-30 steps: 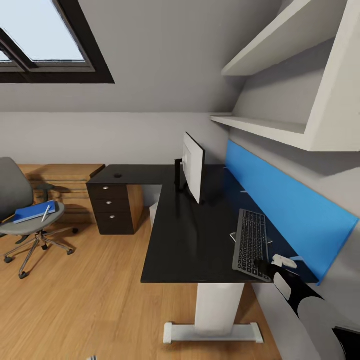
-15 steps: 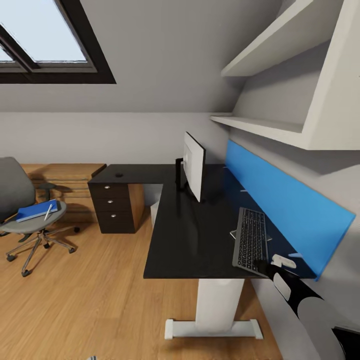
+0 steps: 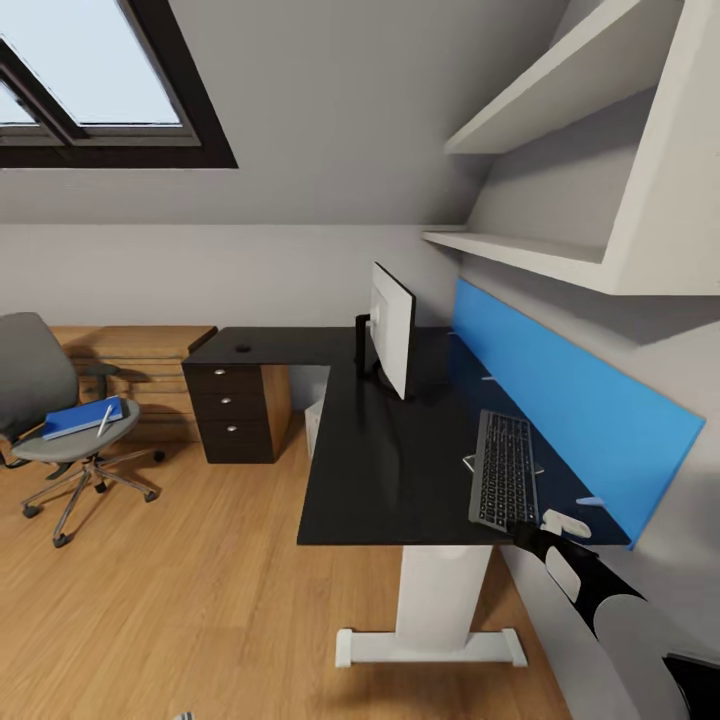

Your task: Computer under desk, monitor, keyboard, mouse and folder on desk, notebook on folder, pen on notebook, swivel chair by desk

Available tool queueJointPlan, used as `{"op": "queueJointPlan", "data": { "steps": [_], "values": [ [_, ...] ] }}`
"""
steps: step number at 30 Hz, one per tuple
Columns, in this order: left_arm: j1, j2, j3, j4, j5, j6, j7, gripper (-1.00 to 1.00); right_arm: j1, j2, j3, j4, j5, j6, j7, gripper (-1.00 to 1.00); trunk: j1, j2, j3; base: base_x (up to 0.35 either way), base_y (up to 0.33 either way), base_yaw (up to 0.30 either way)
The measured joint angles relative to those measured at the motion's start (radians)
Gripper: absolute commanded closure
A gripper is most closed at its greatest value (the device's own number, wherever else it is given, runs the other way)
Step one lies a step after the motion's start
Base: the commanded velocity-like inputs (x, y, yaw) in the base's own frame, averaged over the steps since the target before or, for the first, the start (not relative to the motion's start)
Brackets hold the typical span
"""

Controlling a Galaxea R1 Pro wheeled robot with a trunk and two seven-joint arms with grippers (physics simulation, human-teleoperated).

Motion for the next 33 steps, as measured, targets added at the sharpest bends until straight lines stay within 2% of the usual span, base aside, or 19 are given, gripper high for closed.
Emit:
{"op": "queueJointPlan", "data": {
  "steps": [20, 33],
  "values": [
    [0.0, 0.0, -0.001, 0.002, 0.003, 0.0, 0.001, -1.0, 0.0, 0.0, 0.001, -0.002, 0.002, -0.003, 0.0, -1.0, 0.0, 0.0, 0.0, -0.001, 0.001, 0.0],
    [0.0, -0.001, -0.001, 0.002, 0.003, 0.0, 0.001, -1.0, 0.0, 0.0, 0.001, -0.005, 0.003, -0.003, 0.0, -1.0, -0.05, 0.091, 0.041, 0.0, 0.0, 0.0]
  ]
}}
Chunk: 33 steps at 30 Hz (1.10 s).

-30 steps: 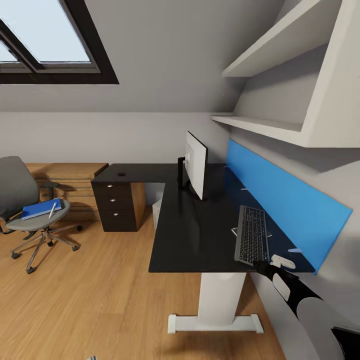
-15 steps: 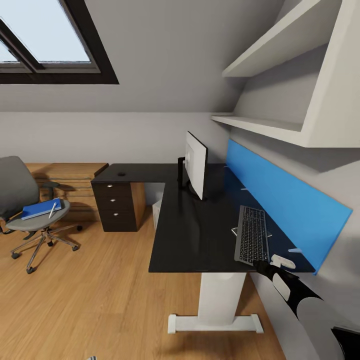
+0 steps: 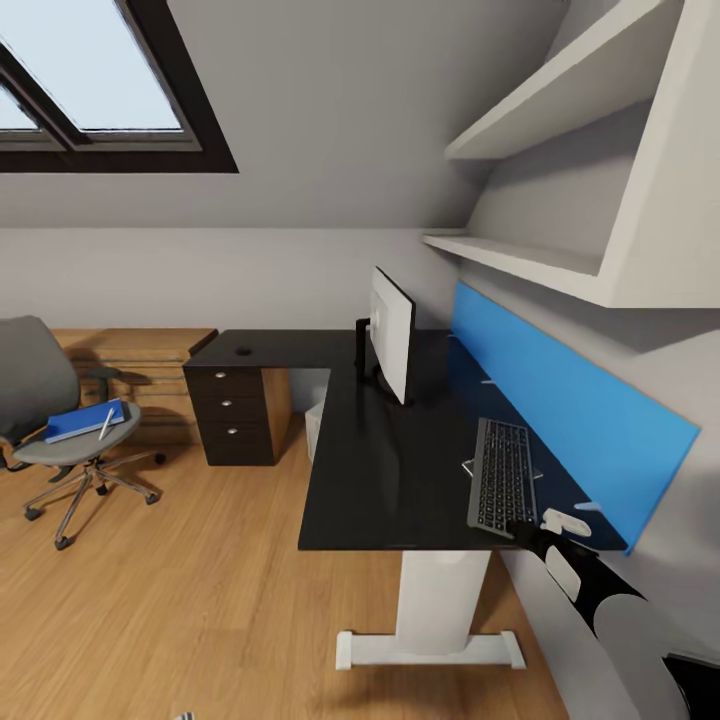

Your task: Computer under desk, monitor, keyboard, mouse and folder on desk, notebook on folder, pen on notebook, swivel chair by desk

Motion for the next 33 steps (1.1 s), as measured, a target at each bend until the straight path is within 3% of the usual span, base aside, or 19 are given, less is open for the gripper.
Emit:
{"op": "queueJointPlan", "data": {
  "steps": [7, 23, 30, 33],
  "values": [
    [0.0, 0.0, 0.0, 0.0, 0.0, 0.0, 0.0, -1.0, 0.0, 0.0, 0.0, 0.0, 0.0, 0.0, 0.0, -1.0, -0.027, 0.049, 0.022, 0.0, 0.0, 0.0],
    [0.0, 0.0, 0.0, 0.0, 0.0, 0.0, 0.0, -1.0, 0.0, 0.004, 0.005, -0.021, 0.001, -0.001, 0.008, -1.0, -0.027, 0.049, 0.022, 0.0, 0.0, 0.0],
    [0.0, -0.005, -0.003, 0.018, 0.0, 0.0, 0.0, -1.0, 0.006, 0.039, 0.01, -0.167, 0.015, -0.001, 0.029, -1.0, -0.027, 0.049, 0.022, 0.0, 0.0, 0.0],
    [0.0, -0.022, -0.006, 0.05, -0.003, -0.003, 0.0, -1.0, 0.011, 0.058, 0.027, -0.233, 0.055, 0.001, 0.028, -1.0, -0.027, 0.049, 0.022, 0.0, 0.0, 0.0]
  ]
}}
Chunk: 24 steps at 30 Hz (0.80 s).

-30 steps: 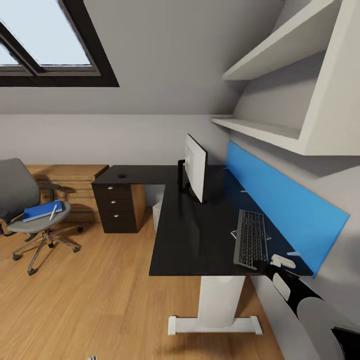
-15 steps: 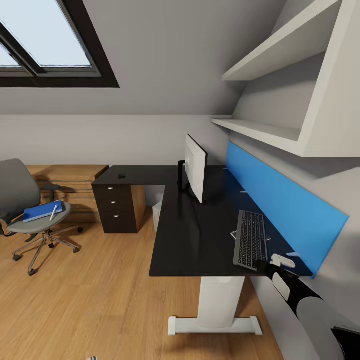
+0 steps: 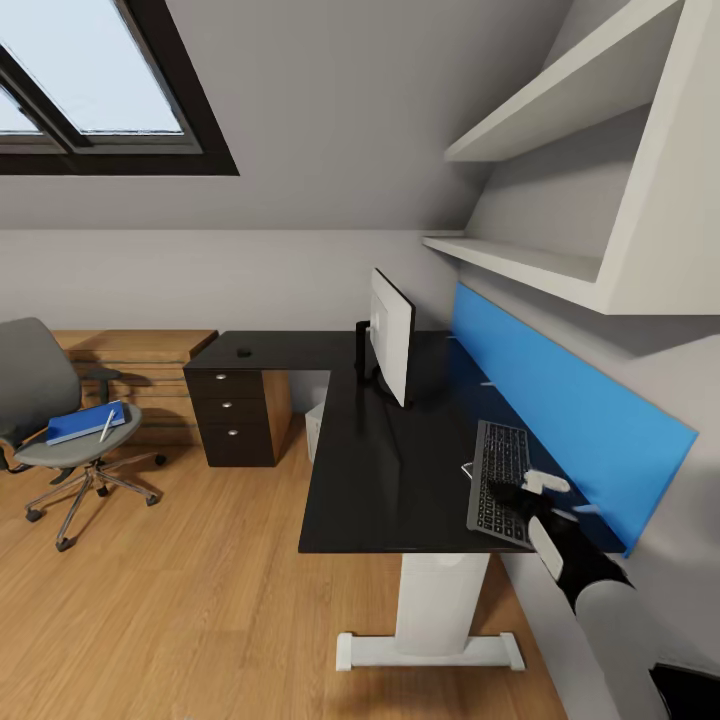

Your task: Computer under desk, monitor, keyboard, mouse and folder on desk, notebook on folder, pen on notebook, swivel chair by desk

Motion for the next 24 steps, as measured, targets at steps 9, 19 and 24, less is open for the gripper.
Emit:
{"op": "queueJointPlan", "data": {
  "steps": [9, 19, 24],
  "values": [
    [0.0, -0.02, -0.003, 0.036, 0.001, -0.117, 0.0, -1.0, 0.002, 0.056, 0.076, -0.052, 0.138, 0.001, -0.073, -1.0, 0.0, 0.0, 0.0, 0.019, 0.0, 0.0],
    [0.0, -0.022, -0.004, 0.039, 0.003, -0.149, 0.0, -1.0, 0.001, 0.06, 0.081, -0.053, 0.157, -0.008, -0.11, -1.0, -0.001, 0.0, 0.0, 0.268, 0.0, 0.0],
    [0.0, -0.022, -0.004, 0.039, 0.003, -0.152, 0.0, -1.0, 0.001, 0.059, 0.08, -0.053, 0.158, -0.008, -0.143, -1.0, -0.001, 0.0, 0.0, 0.323, 0.0, 0.0]
  ]
}}
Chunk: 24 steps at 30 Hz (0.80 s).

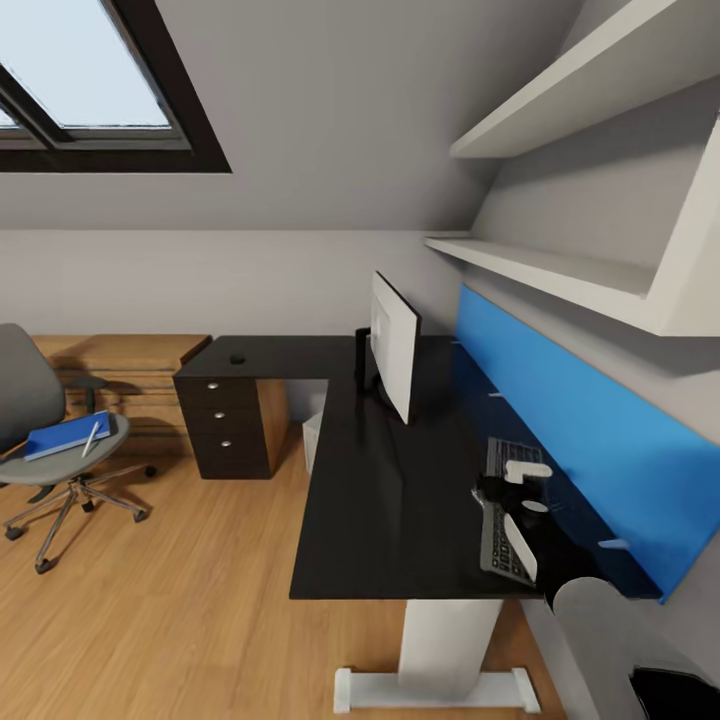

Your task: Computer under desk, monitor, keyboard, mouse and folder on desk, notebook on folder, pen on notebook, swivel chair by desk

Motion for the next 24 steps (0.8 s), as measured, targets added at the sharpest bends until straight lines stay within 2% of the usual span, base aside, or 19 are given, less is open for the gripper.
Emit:
{"op": "queueJointPlan", "data": {
  "steps": [4, 11, 14, 24],
  "values": [
    [0.0, 0.0, 0.001, 0.0, 0.0, -0.001, 0.0, -1.0, 0.0, 0.0, -0.001, 0.0, -0.001, -0.002, -0.037, -1.0, 0.0, 0.0, 0.0, 0.319, 0.0, 0.0],
    [0.0, 0.002, 0.008, 0.0, 0.0, -0.002, 0.0, -1.0, -0.001, -0.005, -0.002, 0.003, -0.002, -0.004, -0.053, -1.0, 0.0, 0.0, 0.0, 0.271, 0.0, 0.0],
    [0.0, 0.003, 0.01, 0.0, 0.0, -0.002, 0.001, -1.0, -0.001, -0.01, -0.003, 0.009, -0.002, -0.004, -0.054, -1.0, 0.0, 0.0, 0.0, 0.103, 0.0, 0.0],
    [0.0, 0.02, 0.016, -0.001, 0.002, -0.004, 0.001, -1.0, -0.006, -0.043, -0.003, 0.114, -0.007, -0.03, -0.056, -1.0, 0.001, 0.0, 0.0, 0.036, 0.0, 0.0]
  ]
}}
